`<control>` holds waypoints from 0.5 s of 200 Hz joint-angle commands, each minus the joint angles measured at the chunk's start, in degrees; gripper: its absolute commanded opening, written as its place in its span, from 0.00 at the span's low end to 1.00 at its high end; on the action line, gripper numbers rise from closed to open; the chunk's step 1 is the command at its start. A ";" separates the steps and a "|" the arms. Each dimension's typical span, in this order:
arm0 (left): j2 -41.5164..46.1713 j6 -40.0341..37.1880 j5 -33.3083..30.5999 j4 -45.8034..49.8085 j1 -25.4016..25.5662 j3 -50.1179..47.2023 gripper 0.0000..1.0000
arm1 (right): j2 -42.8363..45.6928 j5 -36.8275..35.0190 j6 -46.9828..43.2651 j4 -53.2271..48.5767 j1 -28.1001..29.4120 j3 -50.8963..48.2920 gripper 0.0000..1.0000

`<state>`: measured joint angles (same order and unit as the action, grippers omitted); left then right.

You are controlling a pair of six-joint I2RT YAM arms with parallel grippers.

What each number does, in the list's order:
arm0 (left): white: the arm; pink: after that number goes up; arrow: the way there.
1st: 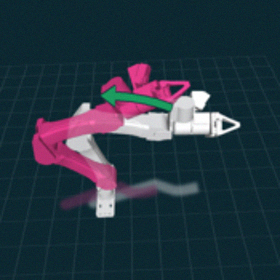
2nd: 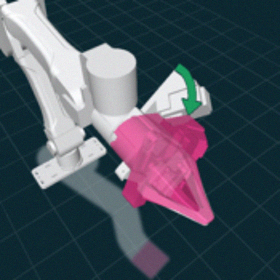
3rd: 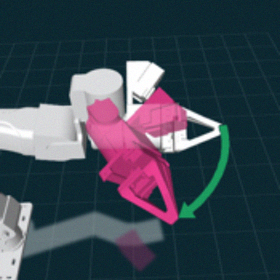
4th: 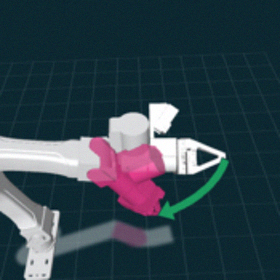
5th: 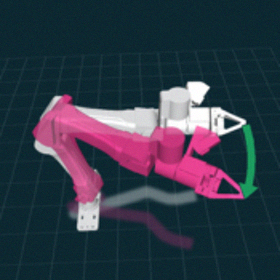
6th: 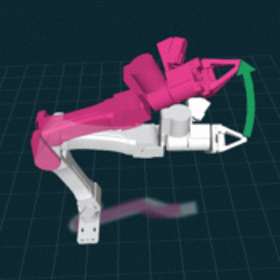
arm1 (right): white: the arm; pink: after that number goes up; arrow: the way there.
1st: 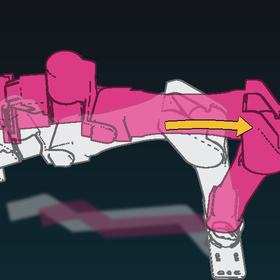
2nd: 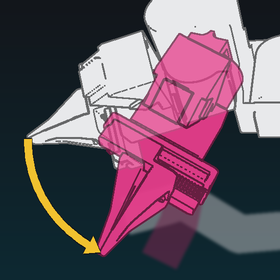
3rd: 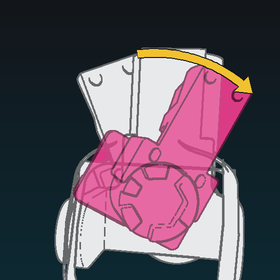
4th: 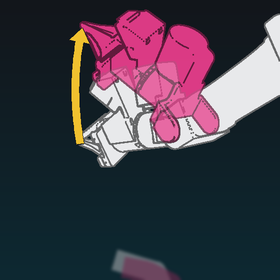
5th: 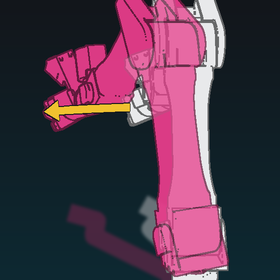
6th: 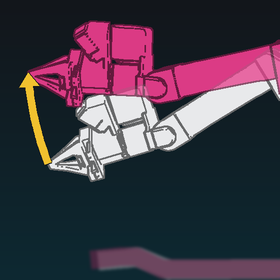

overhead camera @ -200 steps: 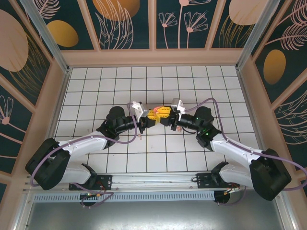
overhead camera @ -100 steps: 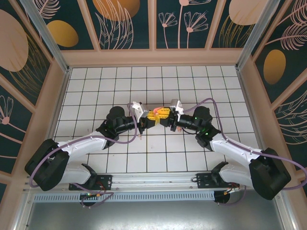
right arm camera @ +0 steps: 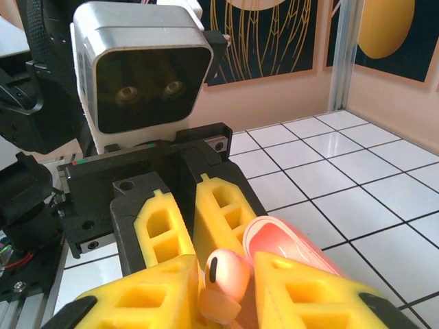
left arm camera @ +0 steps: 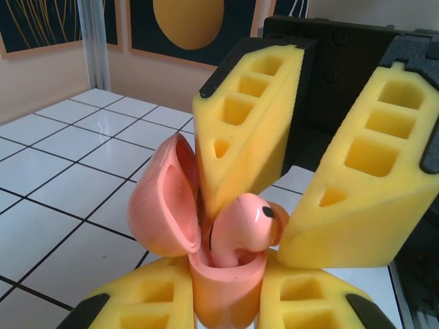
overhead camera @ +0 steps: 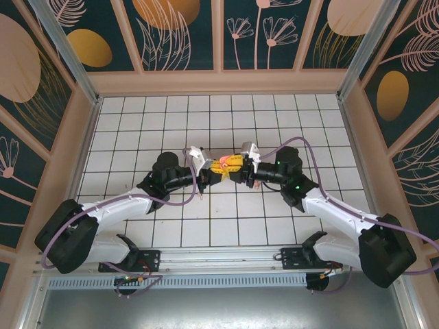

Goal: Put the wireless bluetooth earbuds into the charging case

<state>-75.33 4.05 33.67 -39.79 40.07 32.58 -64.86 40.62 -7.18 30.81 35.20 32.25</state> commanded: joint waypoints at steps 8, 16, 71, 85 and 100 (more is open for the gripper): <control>2.25 -0.88 2.93 -4.51 0.35 1.09 0.07 | 0.29 -1.14 0.36 -3.94 -0.76 1.37 0.30; 2.25 -0.85 2.87 -4.41 0.34 1.11 0.07 | 0.35 -1.24 0.67 -3.78 -0.78 1.46 0.31; 2.17 -1.00 1.80 -3.45 0.33 1.00 0.08 | 2.84 -1.16 1.75 -2.68 -0.91 1.94 0.41; 2.01 -1.00 1.50 -3.11 0.35 1.03 0.08 | 3.93 -0.87 2.10 -2.63 -0.91 2.03 0.43; 1.85 -1.11 1.25 -2.88 0.33 1.00 0.08 | 5.11 -0.89 2.65 -2.42 -0.88 1.94 0.44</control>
<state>-75.00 4.05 33.58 -40.01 40.07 32.58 -62.13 40.56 -5.63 28.82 35.11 32.75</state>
